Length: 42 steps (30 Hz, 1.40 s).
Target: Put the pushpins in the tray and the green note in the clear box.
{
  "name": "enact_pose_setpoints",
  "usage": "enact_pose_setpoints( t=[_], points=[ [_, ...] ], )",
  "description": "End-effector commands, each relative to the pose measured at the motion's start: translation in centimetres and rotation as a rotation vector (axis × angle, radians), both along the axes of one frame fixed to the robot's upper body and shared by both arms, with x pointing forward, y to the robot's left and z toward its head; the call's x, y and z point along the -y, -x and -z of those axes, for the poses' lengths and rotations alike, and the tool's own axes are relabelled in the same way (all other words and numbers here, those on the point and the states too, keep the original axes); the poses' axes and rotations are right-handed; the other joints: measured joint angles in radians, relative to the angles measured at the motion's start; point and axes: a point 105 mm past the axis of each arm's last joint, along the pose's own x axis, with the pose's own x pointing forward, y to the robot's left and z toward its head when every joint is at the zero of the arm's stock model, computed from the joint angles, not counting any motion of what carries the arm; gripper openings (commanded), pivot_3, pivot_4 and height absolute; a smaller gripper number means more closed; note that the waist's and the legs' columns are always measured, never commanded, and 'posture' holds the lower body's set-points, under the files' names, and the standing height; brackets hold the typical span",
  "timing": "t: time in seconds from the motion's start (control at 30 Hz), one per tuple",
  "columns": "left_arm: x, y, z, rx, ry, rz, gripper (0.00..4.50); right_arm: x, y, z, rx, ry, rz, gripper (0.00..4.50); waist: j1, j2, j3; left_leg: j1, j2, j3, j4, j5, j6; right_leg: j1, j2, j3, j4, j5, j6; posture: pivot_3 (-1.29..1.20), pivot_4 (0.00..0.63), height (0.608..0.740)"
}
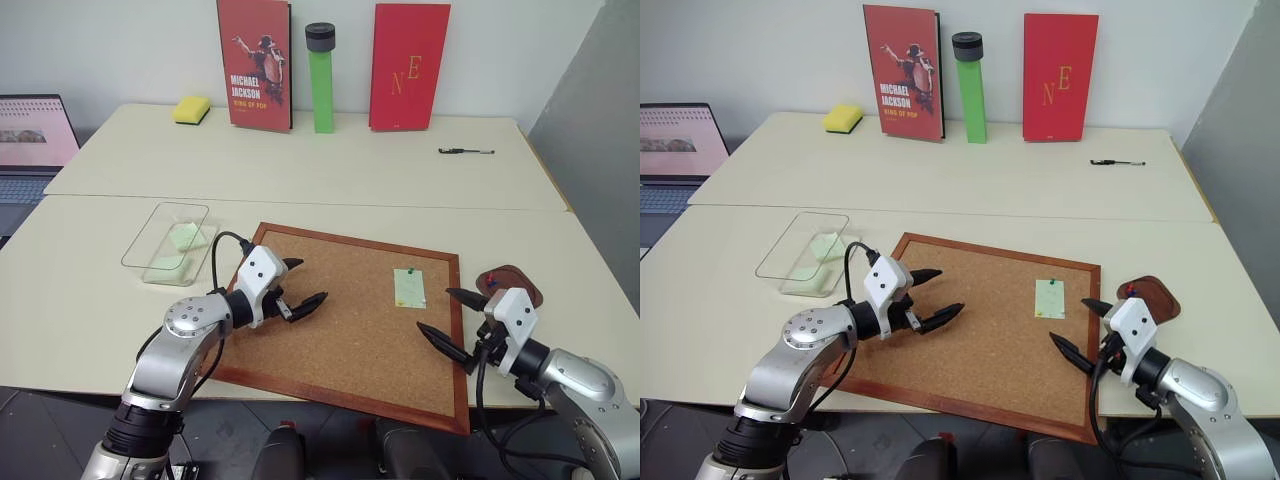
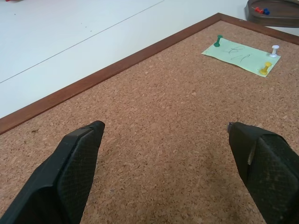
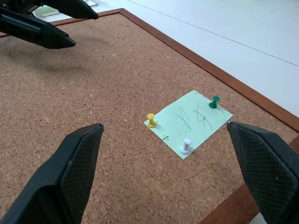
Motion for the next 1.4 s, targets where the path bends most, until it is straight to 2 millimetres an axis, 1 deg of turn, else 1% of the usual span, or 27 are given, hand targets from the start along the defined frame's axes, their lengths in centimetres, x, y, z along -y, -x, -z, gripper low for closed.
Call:
enact_pose_setpoints(
  t=[0.03,0.23,0.5,0.63,0.87,0.93,0.97,1.0,1.03,1.17,1.2,1.23,1.27,1.3,1.37,1.4],
  points=[
    [0.4,0.0,-1.5,0.051,0.021,0.021,4.50,-0.4,0.1,-0.8,0.036,-0.006,-0.019,4.48,0.000,0.000,0.000,0.000,0.000,0.000,0.000,0.000,0.000,0.000,0.000,0.000,0.000,0.000,0.000,0.00,0.150,0.740],
    [0.4,-0.1,-1.5,0.045,0.018,0.011,4.50,-0.5,0.0,-0.7,0.031,-0.004,-0.025,4.48,0.000,0.000,0.000,0.000,0.000,0.000,0.000,0.000,0.000,0.000,0.000,0.000,0.000,0.000,0.000,0.00,0.150,0.740],
    [1.1,-0.3,-2.2,0.015,0.077,0.012,4.50,-0.8,0.0,-0.6,0.032,-0.005,-0.028,4.48,0.000,0.000,0.000,0.000,0.000,0.000,0.000,0.000,0.000,0.000,0.000,0.000,0.000,0.000,0.000,0.00,0.150,0.740],
    [1.6,-0.1,-2.0,0.004,0.064,0.042,4.50,-0.7,0.1,-0.6,0.034,-0.005,-0.020,4.48,0.000,0.000,0.000,0.000,0.000,0.000,0.000,0.000,0.000,0.000,0.000,0.000,0.000,0.000,0.000,0.00,0.150,0.740],
    [2.4,-0.3,-2.3,0.028,0.050,0.102,4.50,-0.8,0.8,-0.8,0.036,-0.008,-0.013,4.48,0.000,0.000,0.000,0.000,0.000,0.000,0.000,0.000,0.000,0.000,0.000,0.000,0.000,0.000,0.000,0.00,0.150,0.740],
    [2.7,-0.2,-2.1,0.026,0.038,0.131,4.13,-1.0,1.0,-1.0,0.039,-0.007,-0.015,4.50,0.000,0.000,0.000,0.000,0.000,0.000,0.000,0.000,0.000,0.000,0.000,0.000,0.000,0.000,0.000,0.00,0.150,0.740],
    [2.9,-0.2,-2.1,0.028,0.031,0.150,4.03,-1.1,1.1,-1.1,0.041,-0.006,-0.016,4.50,0.000,0.000,0.000,0.000,0.000,0.000,0.000,0.000,0.000,0.000,0.000,0.000,0.000,0.000,0.000,0.00,0.150,0.740],
    [3.1,-0.1,-2.0,0.029,0.025,0.172,3.81,-1.2,1.3,-1.2,0.043,-0.006,-0.017,4.50,0.000,0.000,0.000,0.000,0.000,0.000,0.000,0.000,0.000,0.000,0.000,0.000,0.000,0.000,0.000,0.00,0.150,0.740],
    [3.4,0.0,-1.8,0.029,0.013,0.201,3.49,-1.3,1.4,-1.3,0.046,-0.009,-0.017,4.50,0.000,0.000,0.000,0.000,0.000,0.000,0.000,0.000,0.000,0.000,0.000,0.000,0.000,0.000,0.000,0.00,0.150,0.740],
    [4.5,-0.1,-1.9,0.048,0.001,0.289,2.82,-1.6,1.4,-2.0,0.061,-0.024,-0.004,4.50,0.000,0.000,0.000,0.000,0.000,0.000,0.000,0.000,0.000,0.000,0.000,0.000,0.000,0.000,0.000,0.00,0.150,0.740],
    [4.8,-0.3,-1.9,0.052,-0.001,0.302,2.63,-1.6,1.4,-2.1,0.060,-0.028,0.004,4.50,0.001,0.000,0.000,0.000,0.000,0.000,0.000,0.000,0.000,0.000,0.000,0.000,0.000,0.000,0.000,0.00,0.150,0.740],
    [5.0,-0.4,-1.8,0.054,-0.004,0.311,2.33,-1.7,1.3,-2.1,0.058,-0.030,0.012,4.50,0.001,0.000,0.000,-0.001,0.000,0.000,0.000,0.000,0.000,0.000,0.000,0.000,0.000,0.000,0.000,0.00,0.150,0.740],
    [5.1,-0.5,-1.7,0.055,-0.008,0.318,2.22,-1.6,1.2,-2.2,0.056,-0.029,0.020,4.50,0.001,0.000,0.000,0.000,0.000,0.000,0.000,0.000,0.000,0.000,0.000,0.000,0.000,0.000,0.000,0.00,0.150,0.740],
    [5.3,-0.7,-1.5,0.053,-0.010,0.322,1.97,-1.5,0.9,-2.1,0.052,-0.019,0.038,4.50,0.000,0.000,0.000,0.000,0.000,0.000,0.000,0.000,0.000,0.000,0.000,0.000,0.000,0.000,0.000,0.00,0.150,0.740],
    [5.8,-1.1,-0.8,0.045,-0.013,0.330,1.51,-1.4,0.1,-2.1,0.047,-0.014,0.067,4.50,-0.001,0.000,0.000,0.000,0.000,0.000,0.000,0.000,0.000,0.000,0.000,0.000,0.000,0.000,0.000,0.00,0.150,0.740],
    [6.1,-1.3,-0.3,0.039,-0.015,0.334,1.35,-1.5,-0.5,-2.2,0.050,-0.018,0.080,4.50,-0.001,0.000,0.000,0.000,0.000,0.000,0.000,0.000,0.000,0.000,0.000,0.000,0.000,0.000,0.000,0.00,0.150,0.740]
  ],
)
